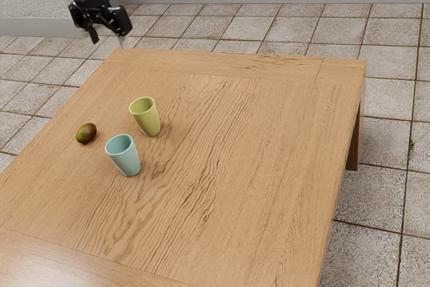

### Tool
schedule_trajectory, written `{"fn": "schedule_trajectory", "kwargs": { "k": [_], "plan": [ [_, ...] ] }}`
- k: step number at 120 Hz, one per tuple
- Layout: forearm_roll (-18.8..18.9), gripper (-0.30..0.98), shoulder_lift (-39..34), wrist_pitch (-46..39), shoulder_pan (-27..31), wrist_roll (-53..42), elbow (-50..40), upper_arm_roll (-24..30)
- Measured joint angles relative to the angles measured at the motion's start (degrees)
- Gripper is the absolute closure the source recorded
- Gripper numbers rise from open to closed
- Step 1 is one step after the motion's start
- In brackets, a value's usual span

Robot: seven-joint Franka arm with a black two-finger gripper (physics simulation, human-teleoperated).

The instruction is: Place the right cup onto the left cup

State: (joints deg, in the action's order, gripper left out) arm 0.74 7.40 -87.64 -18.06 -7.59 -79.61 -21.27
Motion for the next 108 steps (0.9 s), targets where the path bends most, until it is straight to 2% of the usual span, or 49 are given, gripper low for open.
{"fn": "schedule_trajectory", "kwargs": {
  "k": [17,40,63,86,108],
  "plan": [
    [-0.14,0.01,-0.27,-1.15,-0.16,-0.21,-1.93,0.08],
    [-0.57,0.01,-4.63,-6.29,1.2,1.55,-14.13,0.77],
    [-0.68,0.02,-9.35,-11.75,2.98,9.16,-26.53,3.79],
    [-0.83,0.02,-14.83,-20.26,0.41,17.04,-40.07,4.89],
    [-0.74,0.02,-19.99,-26.12,0.79,22.63,-49.33,5.13]
  ]
}}
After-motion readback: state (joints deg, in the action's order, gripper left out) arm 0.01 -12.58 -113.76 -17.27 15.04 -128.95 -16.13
